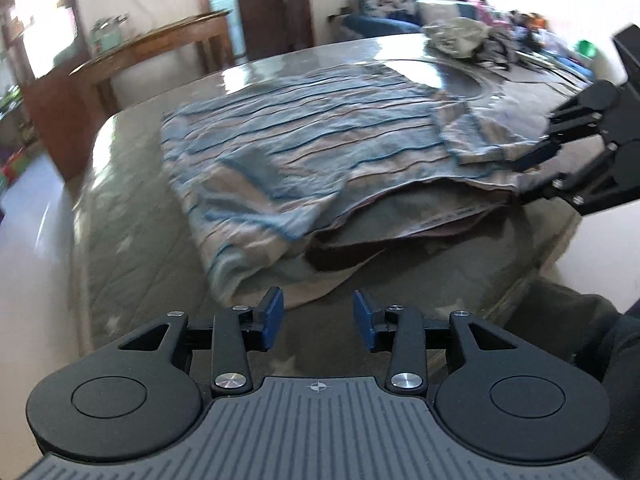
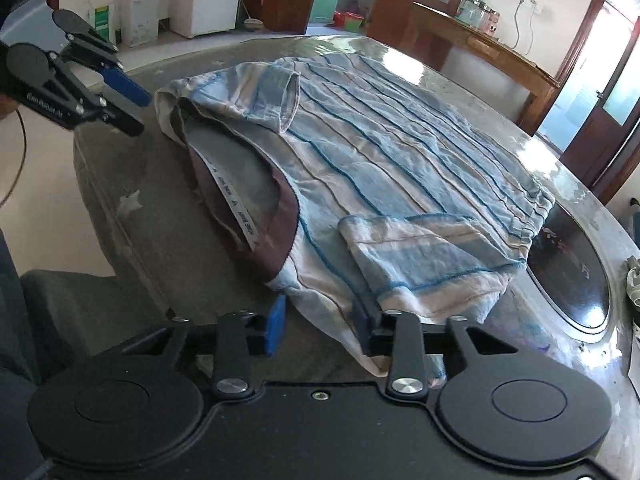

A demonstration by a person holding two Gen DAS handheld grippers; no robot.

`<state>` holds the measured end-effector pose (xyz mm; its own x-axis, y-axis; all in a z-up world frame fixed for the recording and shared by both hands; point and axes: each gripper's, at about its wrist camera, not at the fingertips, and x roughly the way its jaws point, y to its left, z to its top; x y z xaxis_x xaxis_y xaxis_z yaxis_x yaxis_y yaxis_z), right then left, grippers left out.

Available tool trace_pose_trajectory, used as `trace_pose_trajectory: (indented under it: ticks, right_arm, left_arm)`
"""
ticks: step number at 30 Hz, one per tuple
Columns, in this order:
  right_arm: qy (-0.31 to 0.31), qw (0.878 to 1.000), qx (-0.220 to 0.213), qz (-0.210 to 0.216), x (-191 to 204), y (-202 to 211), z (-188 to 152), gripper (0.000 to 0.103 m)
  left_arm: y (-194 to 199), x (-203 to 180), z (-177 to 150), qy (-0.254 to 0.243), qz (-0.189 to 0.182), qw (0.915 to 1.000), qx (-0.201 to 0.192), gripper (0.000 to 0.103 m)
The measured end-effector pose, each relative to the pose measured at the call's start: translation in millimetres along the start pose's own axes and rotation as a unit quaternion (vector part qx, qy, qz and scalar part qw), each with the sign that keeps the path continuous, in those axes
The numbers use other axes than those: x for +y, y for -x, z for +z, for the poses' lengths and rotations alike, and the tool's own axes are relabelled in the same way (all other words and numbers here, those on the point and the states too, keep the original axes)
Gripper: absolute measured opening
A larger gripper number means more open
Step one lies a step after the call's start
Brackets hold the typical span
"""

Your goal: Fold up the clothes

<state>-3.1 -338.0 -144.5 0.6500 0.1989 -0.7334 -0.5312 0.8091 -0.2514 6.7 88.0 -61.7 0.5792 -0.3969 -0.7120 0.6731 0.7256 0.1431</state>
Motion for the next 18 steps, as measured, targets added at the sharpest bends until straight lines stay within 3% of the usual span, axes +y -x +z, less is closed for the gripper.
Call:
trace_pose_trajectory:
  ticks: [5,11,15,18]
  right_arm:
    - [-0.001,1.0,-0.003,0.001,0,1,0,0.021]
    - [-0.001,1.0,-0.007,0.003,0,2,-1,0.021]
    - [-0.002,1.0,-0.009,0.004,-1,2,-1,0.015]
    - [-0.002,1.0,-0.011,0.005,-1,3,-1,0.008]
  left_arm:
    - [-16,-8,6,-0.038,0.012,0.9992,-0.002,0.046]
    - [-24,-9,8,-0.055,0.006,0.9985,-0.001,0.045]
    - [-27,-7,10,-0.05,-0.004,0.9987,0.001,0.019]
    - [-22,-8,10,-0.051,-0.004,0.9987,-0.008,0.013]
